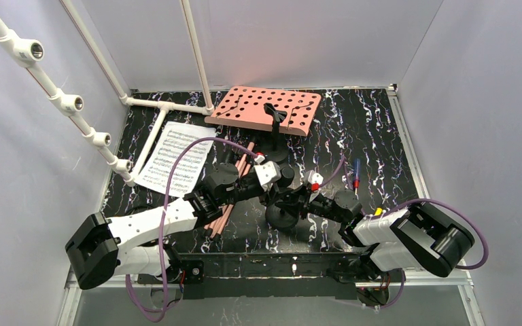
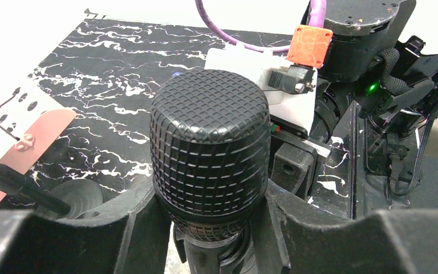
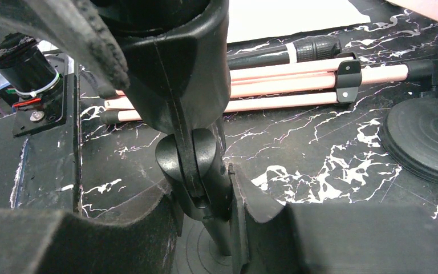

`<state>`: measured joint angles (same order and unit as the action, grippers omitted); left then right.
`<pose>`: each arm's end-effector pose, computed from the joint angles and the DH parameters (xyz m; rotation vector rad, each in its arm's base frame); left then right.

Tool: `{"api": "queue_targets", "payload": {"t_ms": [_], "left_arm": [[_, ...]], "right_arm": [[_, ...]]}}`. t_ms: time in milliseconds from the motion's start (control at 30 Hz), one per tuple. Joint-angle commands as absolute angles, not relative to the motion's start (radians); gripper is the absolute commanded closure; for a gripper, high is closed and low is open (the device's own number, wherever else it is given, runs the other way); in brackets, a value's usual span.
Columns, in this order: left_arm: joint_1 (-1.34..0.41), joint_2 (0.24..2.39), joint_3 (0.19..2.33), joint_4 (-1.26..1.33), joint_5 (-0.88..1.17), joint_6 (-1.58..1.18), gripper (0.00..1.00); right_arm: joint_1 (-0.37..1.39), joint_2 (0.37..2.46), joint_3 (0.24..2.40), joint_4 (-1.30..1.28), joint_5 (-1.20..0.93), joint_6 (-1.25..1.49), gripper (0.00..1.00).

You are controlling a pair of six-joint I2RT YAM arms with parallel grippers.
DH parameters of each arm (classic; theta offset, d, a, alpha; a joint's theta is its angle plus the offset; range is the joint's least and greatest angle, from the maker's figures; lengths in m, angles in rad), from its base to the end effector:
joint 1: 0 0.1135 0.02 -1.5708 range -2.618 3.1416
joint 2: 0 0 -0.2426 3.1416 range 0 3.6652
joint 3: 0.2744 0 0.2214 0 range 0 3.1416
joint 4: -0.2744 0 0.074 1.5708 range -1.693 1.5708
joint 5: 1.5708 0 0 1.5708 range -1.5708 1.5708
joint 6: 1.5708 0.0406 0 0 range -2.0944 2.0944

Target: Pack up the instrument practice props

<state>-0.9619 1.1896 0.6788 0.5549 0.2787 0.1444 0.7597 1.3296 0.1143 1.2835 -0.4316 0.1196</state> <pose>0.1384 -0.2179 0.2918 1.0241 1.2190 -0.8571 0.1356 0.1522 0.1777 -0.8362 1.3622 1.0178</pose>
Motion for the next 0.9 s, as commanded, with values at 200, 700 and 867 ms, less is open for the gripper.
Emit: {"api": "queue_targets", "payload": {"t_ms": [200,700,867], "left_arm": [[-0.965,1.117,0.740,0.592,0.291,0.119,1.00],[-0.965,1.080,0.852,0.633,0.309,0.104,1.00],[-0.965,1.071,0.870,0.663,0.296,0.103,1.00]], "right_arm": [[0.790,1.385,0.108,1.253,-0.442,0.097,0.99],[0.815,1.408,0.156,1.107,-0.397,0.051,0.99],[0.826,1.412,0.170,1.063,-0.380,0.039,0.99]]}}
